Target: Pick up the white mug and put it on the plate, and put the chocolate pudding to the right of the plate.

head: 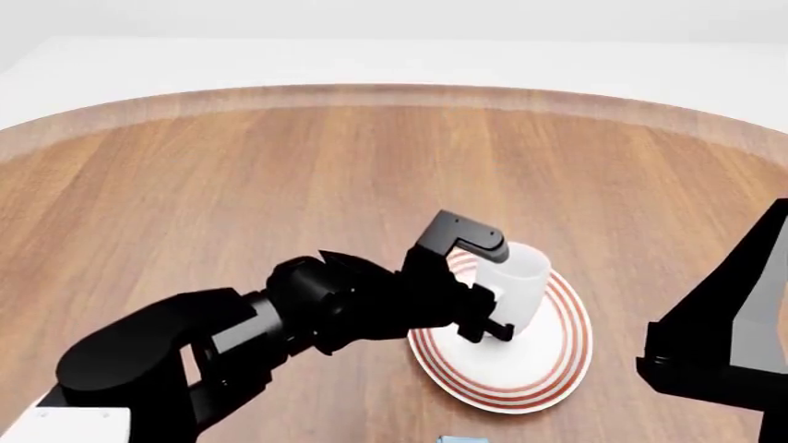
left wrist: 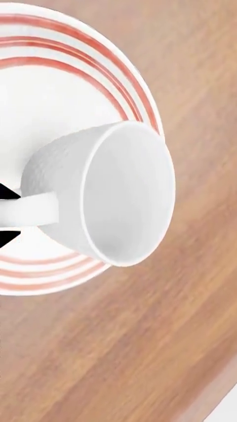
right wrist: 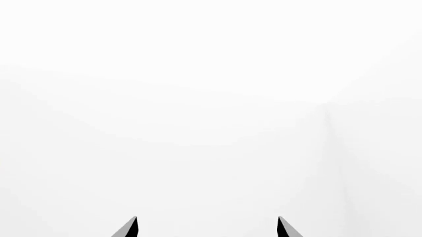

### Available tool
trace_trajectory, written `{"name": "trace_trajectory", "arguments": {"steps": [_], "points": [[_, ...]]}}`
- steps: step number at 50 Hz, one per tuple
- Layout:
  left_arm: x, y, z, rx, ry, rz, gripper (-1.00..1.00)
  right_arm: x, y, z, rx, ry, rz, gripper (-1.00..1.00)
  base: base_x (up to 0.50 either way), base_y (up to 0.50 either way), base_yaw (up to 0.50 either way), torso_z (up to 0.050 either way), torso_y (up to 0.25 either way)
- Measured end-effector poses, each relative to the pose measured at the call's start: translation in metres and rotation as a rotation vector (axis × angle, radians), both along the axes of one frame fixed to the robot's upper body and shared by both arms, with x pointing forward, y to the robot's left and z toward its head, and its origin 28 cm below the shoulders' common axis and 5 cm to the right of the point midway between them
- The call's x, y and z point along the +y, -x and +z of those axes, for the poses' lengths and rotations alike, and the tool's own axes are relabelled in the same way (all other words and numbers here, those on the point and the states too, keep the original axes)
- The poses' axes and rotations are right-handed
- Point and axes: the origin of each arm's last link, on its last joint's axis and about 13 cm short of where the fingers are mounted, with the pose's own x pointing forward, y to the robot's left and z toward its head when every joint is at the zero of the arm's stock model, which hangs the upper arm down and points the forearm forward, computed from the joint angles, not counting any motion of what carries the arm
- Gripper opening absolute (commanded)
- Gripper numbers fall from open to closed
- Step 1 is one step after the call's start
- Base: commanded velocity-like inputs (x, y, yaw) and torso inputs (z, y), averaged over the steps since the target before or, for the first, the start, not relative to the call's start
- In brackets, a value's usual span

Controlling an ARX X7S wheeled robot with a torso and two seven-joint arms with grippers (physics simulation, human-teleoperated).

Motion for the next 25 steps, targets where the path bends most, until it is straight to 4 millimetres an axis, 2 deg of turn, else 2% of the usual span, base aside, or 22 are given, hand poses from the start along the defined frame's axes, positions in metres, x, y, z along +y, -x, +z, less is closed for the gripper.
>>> {"name": "trace_trajectory", "arguments": {"steps": [9, 10, 25], "points": [[0.001, 0.001, -0.004, 0.007, -0.005, 0.009, -1.00, 0.000, 0.000, -0.001, 0.001, -0.001, 0.000, 1.00, 0.00, 0.00, 0.00, 0.000, 0.001], [0.001, 0.001, -0.005, 0.008, -0.003, 0.010, 1.00, 0.000, 0.000, -0.001, 0.001, -0.001, 0.000, 1.00, 0.00, 0.00, 0.00, 0.000, 0.000], [0.002, 0.003, -0.014, 0.017, -0.017, 0.029, 1.00, 0.000, 0.000, -0.001, 0.002, -0.002, -0.001, 1.00, 0.00, 0.00, 0.00, 0.000, 0.000]]}}
